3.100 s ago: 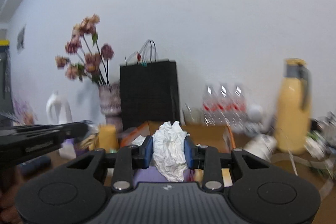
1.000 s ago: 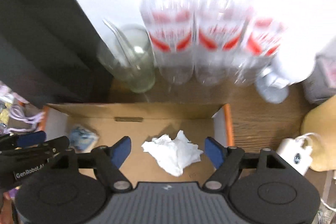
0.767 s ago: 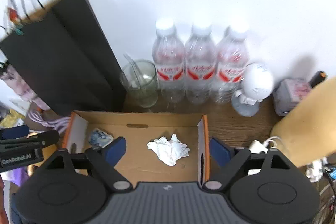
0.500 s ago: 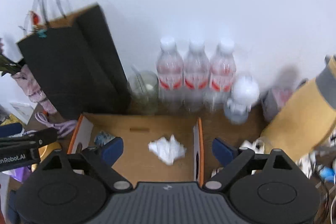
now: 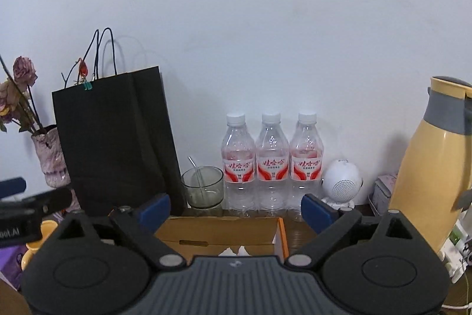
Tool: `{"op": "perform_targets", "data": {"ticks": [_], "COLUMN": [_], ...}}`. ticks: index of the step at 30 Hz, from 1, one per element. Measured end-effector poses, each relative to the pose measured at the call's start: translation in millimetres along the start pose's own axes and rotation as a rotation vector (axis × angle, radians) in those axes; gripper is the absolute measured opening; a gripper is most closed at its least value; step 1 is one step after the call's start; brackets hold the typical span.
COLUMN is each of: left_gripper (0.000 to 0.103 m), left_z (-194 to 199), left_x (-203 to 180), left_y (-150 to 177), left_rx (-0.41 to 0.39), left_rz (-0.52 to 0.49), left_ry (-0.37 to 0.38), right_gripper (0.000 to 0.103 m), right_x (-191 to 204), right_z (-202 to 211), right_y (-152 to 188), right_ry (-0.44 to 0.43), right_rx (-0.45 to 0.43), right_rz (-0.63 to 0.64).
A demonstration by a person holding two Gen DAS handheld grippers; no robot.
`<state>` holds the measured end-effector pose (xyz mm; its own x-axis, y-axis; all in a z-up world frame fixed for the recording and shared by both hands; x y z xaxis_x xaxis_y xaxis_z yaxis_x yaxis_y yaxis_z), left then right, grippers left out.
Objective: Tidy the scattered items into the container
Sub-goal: 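Withdraw both tools from the box back toward the desk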
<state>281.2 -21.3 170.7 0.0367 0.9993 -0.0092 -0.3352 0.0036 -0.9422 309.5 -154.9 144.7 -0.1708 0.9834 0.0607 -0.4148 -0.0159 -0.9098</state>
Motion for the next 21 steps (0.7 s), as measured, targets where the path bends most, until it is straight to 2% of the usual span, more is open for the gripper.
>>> {"op": "perform_targets", "data": {"ticks": [4,7,11,13,17,21], "left_gripper": [0.103,0.103,0.103,0.103,0.103,0.103], "left_z": [25.0,67.3,122.1,150.1,200.6,240.5], "left_x": [5.5,7.9,9.9,11.0,12.7,1.9], "left_y": [14.2,50.0,107.7,132.2,172.8,210.1], "left_rx": [-0.027,-0.016,0.02,0.004,-0.025,0.011], "left_rz": [0.015,0.023,0.066,0.057,0.072,0.042], "left_ry": [-0.026,-0.032,0.08,0.077,0.036,0.064], "right_gripper": [0.095,0.095,0.096,0.098,0.099,0.099], "right_x": [-5.0,-13.1,-18.2,-26.7,-28.9,-23.6], "right_z": [24.4,64.1,124.0,152.5,194.7,226.2], "right_y": [15.0,43.3,102.5,134.1,183.7,217.7], "right_ry": [-0.024,-0.068,-0.05,-0.091,-0.158,-0.158], "right_rx": [-0.018,-0.073,-0.11,-0.137,-0.114,-0.076], "right_rz": [-0.063,-0.092,0.02,0.041,0.108,0.109]}}
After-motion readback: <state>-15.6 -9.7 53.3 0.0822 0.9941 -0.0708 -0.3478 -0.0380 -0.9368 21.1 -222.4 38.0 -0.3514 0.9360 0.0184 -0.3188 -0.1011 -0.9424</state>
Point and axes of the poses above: each gripper's, at about its wrist camera, not at the fingertips, and z roughly against the way its jaws point, x to its left, y to its underside, the point moved 3 cm from there along -z, roughly the way its jaws point, and after that the axes turned 4 degrees about y, right-handed, at the moved point
